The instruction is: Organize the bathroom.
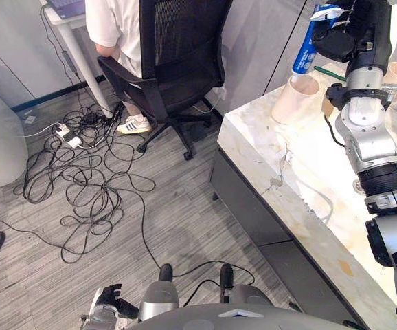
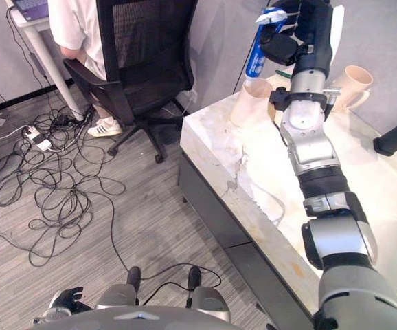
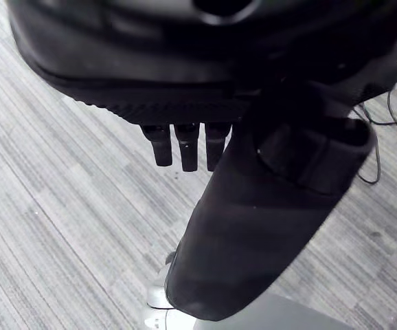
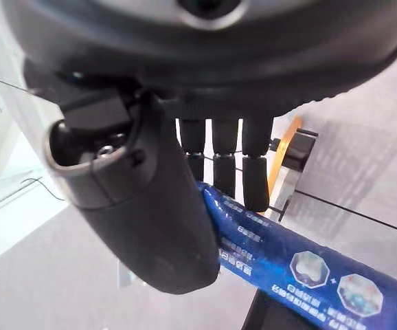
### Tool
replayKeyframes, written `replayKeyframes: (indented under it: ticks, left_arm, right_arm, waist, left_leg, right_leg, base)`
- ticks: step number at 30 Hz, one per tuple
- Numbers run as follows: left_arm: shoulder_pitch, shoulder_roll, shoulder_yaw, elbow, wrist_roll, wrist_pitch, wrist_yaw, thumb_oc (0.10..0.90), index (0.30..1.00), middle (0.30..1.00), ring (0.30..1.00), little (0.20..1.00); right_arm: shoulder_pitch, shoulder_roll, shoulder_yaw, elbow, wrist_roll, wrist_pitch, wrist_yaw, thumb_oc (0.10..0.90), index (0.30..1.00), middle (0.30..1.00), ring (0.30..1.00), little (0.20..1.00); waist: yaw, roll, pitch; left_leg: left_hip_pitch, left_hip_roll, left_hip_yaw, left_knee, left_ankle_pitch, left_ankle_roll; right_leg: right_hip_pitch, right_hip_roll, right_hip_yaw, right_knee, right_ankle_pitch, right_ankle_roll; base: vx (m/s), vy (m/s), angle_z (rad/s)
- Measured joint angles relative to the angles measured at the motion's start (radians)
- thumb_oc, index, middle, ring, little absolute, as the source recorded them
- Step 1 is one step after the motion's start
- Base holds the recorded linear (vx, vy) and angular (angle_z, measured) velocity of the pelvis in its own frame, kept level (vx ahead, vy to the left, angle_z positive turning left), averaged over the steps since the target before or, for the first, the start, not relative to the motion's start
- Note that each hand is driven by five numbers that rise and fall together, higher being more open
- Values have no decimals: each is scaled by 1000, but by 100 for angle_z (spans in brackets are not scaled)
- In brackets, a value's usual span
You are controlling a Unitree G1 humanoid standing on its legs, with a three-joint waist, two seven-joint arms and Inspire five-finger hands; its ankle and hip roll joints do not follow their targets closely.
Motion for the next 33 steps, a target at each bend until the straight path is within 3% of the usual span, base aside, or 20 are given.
replayKeyframes:
  ticks: [11,33]
  left_arm:
    - [4,0,9,15,0,-6,0,800,900,900,900,900]
    - [6,-3,7,35,0,-6,0,800,900,900,900,900]
  right_arm:
    - [0,-27,-20,0,2,0,0,400,300,300,300,300]
    - [1,-27,-22,5,2,1,-8,400,300,300,300,300]
  waist:
    - [-51,1,-2]
    - [-27,23,-15]
  left_leg:
    - [12,2,16,-4,-1,1]
    - [-9,1,4,8,0,1]
  right_leg:
    - [4,2,14,0,1,0]
    - [-5,1,5,0,3,0]
  base:
    - [-3,3,-3]
    - [9,-1,1]
